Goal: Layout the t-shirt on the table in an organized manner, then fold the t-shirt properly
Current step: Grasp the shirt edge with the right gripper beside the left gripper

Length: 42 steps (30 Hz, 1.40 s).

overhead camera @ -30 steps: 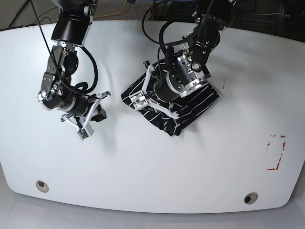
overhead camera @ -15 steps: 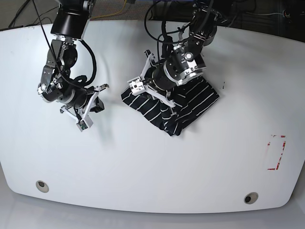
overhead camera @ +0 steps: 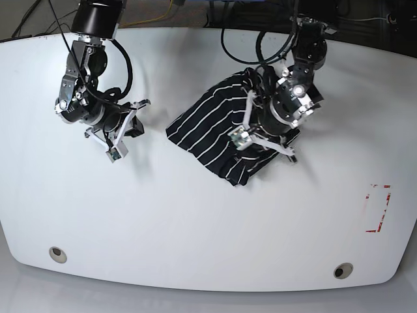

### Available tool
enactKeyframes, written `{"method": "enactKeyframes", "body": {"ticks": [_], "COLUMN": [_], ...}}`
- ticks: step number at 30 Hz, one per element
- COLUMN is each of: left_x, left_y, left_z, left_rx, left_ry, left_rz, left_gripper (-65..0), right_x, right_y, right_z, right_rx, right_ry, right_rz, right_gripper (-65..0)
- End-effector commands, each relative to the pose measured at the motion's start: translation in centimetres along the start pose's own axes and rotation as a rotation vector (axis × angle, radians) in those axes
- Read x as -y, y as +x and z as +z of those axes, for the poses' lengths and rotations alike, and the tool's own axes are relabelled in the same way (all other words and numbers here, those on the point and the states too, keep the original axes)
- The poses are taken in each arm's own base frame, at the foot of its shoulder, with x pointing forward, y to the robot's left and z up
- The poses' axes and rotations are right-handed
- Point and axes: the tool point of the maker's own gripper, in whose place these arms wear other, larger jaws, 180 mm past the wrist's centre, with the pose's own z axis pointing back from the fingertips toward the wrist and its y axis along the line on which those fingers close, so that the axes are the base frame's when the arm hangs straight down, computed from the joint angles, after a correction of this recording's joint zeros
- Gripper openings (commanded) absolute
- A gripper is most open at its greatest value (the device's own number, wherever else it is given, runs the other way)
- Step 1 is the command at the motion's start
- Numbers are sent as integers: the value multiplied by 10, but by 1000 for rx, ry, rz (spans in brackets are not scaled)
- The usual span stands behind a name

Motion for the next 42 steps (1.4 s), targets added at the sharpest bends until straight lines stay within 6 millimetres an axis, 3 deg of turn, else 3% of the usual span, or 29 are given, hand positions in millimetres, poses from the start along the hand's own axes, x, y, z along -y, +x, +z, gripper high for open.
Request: {"method": "enactKeyframes", "body": {"ticks": [1,8,11,15,21,27,31,36,42], "left_x": [-28,-66,-71,-73,-68,-37,-3,38,60], "left_y": [-7,-47,-52,-44,1,52,86,98,86], "left_z": [8,22,25,29,26,15,13,12,14], "left_rx": [-5,-84,-93,-70,71,184,263,283,274], "left_ry": [75,175,186,199,177,93,-2,-99,-143], "left_rz": [19,91,90,89,155,172,171,149,168], "left_gripper": [-627,-627,-627,-627,-627,-627,-627,-627,-627], "right_x": [2,-1,-2,-5,-4,-14,-24,-49,-62], "right_y": [14,9,19,32,60,78,84,88,79], "right_z": [5,8,14,23,28,18,10,-9,-24], "right_rx": [54,48,74,107,168,199,201,234,205], "right_ry": [-4,-7,-20,-36,-49,-13,21,103,110], "right_rz": [14,19,44,81,112,116,132,125,163], "right_gripper": [-630,-630,-630,-629,-629,-629,-629,-629,-629]}}
